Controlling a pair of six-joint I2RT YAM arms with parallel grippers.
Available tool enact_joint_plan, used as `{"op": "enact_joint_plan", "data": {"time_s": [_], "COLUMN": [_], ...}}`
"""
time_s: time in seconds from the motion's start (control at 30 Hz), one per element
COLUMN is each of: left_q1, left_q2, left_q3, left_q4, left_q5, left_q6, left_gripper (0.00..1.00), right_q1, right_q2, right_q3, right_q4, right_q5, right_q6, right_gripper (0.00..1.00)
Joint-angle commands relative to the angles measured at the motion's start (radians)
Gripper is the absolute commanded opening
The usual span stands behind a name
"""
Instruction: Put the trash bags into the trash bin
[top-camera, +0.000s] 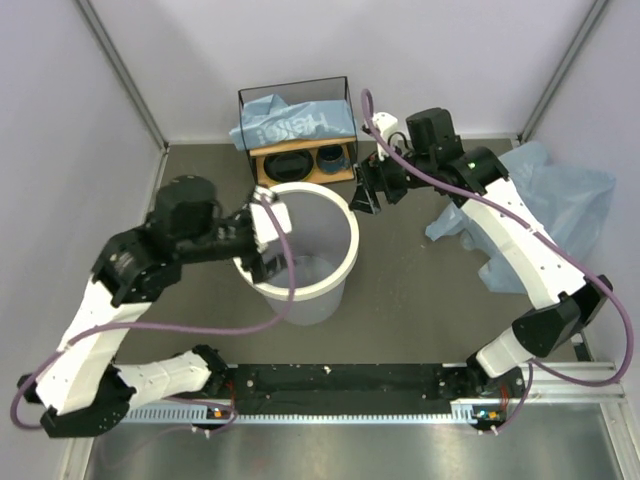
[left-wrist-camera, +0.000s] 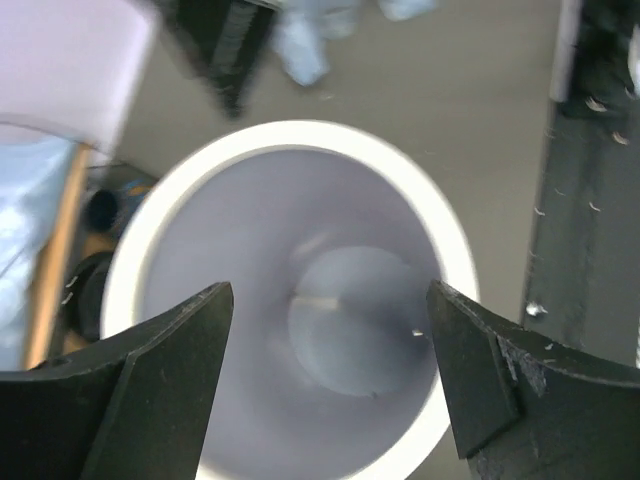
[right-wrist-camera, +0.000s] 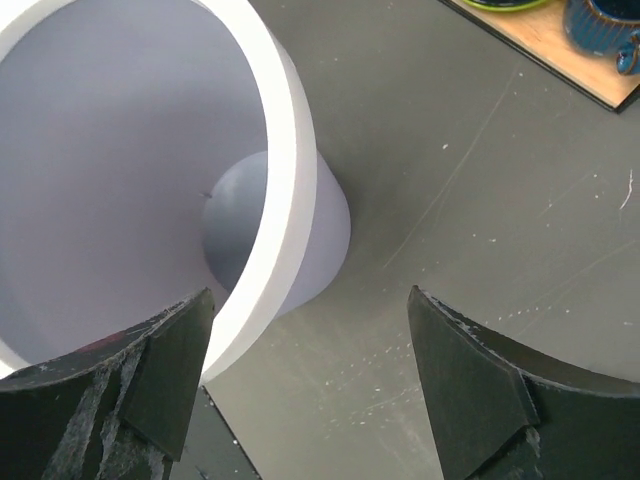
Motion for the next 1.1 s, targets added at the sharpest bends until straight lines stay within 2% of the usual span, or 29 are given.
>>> {"op": "enact_joint_plan", "data": {"time_s": [0.0,0.07,0.17,0.37,0.5,0.57,0.6,0.73,0.93,1.03,1.07], "left_q1": [0.183,0.319,0.419,0.446,0.449,0.449,0.449,0.449,0.449,0.449,0.449], "left_q2": [-0.039,-0.039,-0.039,-0.061,-0.051,-0.036,-0.030,-0.001,0.044,0.065,0.071], "left_q3": [0.062,0.048,0.005,-0.154,-0.206,-0.205,-0.193,-0.151,-0.033,0.014,0.027], "left_q4": [0.086,0.011,-0.073,-0.092,-0.076,-0.078,-0.079,-0.081,-0.107,-0.122,-0.128], "left_q5": [-0.141,-0.188,-0.267,-0.341,-0.354,-0.331,-0.329,-0.306,-0.248,-0.229,-0.228], "left_q6": [-0.222,-0.297,-0.366,-0.478,-0.498,-0.500,-0.500,-0.494,-0.477,-0.463,-0.457], "left_gripper": [0.84,0.82,0.81,0.78,0.76,0.73,0.72,0.56,0.36,0.22,0.13], "right_q1": [0.058,0.084,0.115,0.135,0.148,0.158,0.159,0.170,0.170,0.170,0.170], "right_q2": [0.014,0.023,0.038,0.068,0.077,0.080,0.080,0.083,0.066,0.060,0.060], "right_q3": [0.061,0.067,0.081,0.072,0.069,0.069,0.072,0.084,0.128,0.164,0.177], "right_q4": [0.020,0.011,-0.012,-0.039,-0.043,-0.043,-0.044,-0.047,-0.055,-0.070,-0.073], "right_q5": [0.069,0.101,0.164,0.215,0.226,0.223,0.218,0.236,0.275,0.259,0.256], "right_q6": [-0.024,-0.053,-0.070,-0.078,-0.079,-0.079,-0.079,-0.082,-0.084,-0.084,-0.085], "right_gripper": [0.79,0.79,0.68,0.54,0.31,0.30,0.23,0.01,0.00,0.00,0.00]}}
